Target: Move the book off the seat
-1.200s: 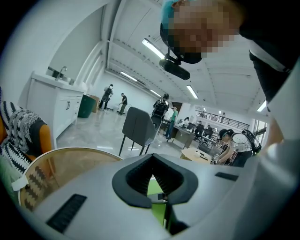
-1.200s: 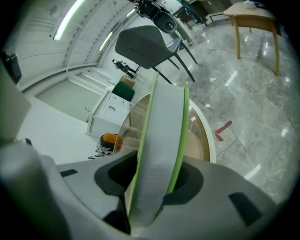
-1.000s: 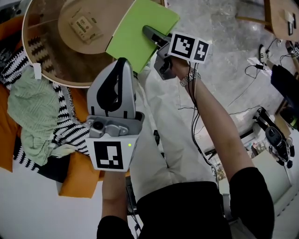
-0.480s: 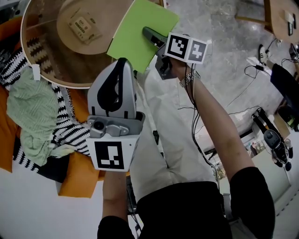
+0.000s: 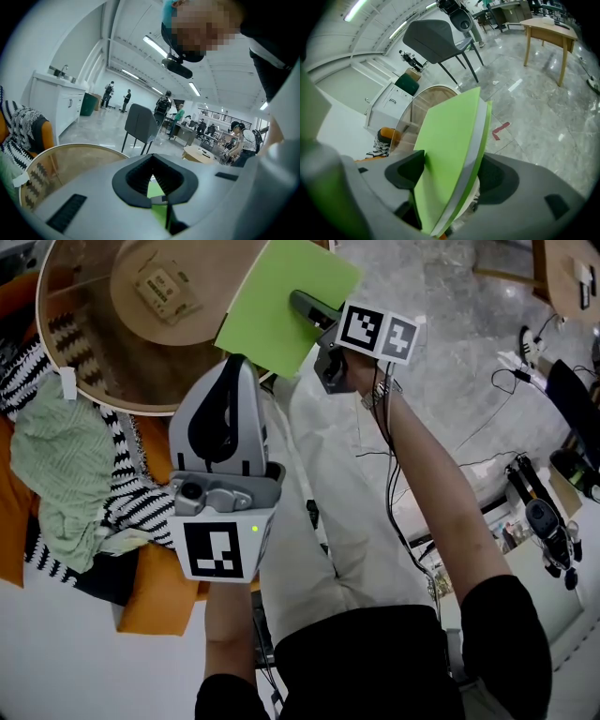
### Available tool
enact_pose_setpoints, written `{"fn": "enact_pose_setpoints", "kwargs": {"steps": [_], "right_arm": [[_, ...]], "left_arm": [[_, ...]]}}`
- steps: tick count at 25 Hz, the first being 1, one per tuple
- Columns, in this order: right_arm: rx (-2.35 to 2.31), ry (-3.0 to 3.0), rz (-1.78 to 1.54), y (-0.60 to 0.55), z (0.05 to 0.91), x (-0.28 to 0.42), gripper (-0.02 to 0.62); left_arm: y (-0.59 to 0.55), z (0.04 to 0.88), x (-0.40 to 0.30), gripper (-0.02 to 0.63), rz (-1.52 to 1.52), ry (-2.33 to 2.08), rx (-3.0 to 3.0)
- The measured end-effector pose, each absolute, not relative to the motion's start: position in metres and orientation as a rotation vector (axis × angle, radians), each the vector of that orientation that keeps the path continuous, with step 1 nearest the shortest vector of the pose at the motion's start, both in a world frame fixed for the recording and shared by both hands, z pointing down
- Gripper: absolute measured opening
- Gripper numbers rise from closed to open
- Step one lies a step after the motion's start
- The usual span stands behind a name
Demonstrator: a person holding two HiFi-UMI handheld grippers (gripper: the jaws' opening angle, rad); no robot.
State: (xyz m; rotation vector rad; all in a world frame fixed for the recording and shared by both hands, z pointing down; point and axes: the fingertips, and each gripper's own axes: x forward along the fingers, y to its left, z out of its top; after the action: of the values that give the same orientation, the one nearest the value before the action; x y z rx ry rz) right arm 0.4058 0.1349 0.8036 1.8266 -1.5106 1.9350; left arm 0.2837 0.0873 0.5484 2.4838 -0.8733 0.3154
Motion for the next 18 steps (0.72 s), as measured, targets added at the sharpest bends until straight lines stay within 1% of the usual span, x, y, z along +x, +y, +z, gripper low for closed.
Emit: {"fn": "enact_pose_setpoints", "kwargs": {"steps": [13, 15, 18], "right_arm": [[1.837, -1.46, 1.948, 0.141, 0.814, 0.409, 0.341], [1.84, -1.409, 1.92, 0.146, 0.819, 0.413, 0.353], [1.839, -1.399, 1.839, 0.15, 0.822, 0.417, 0.353]], "left_arm": [[0.097, 0.552, 0.285, 0.009, 0.313, -0.855, 2.487], [0.098, 0.551, 0.284, 0.009, 0.316, -0.852, 2.49], [0.101, 0.55, 0.282, 0.009, 0.315, -0.854, 2.494]]}}
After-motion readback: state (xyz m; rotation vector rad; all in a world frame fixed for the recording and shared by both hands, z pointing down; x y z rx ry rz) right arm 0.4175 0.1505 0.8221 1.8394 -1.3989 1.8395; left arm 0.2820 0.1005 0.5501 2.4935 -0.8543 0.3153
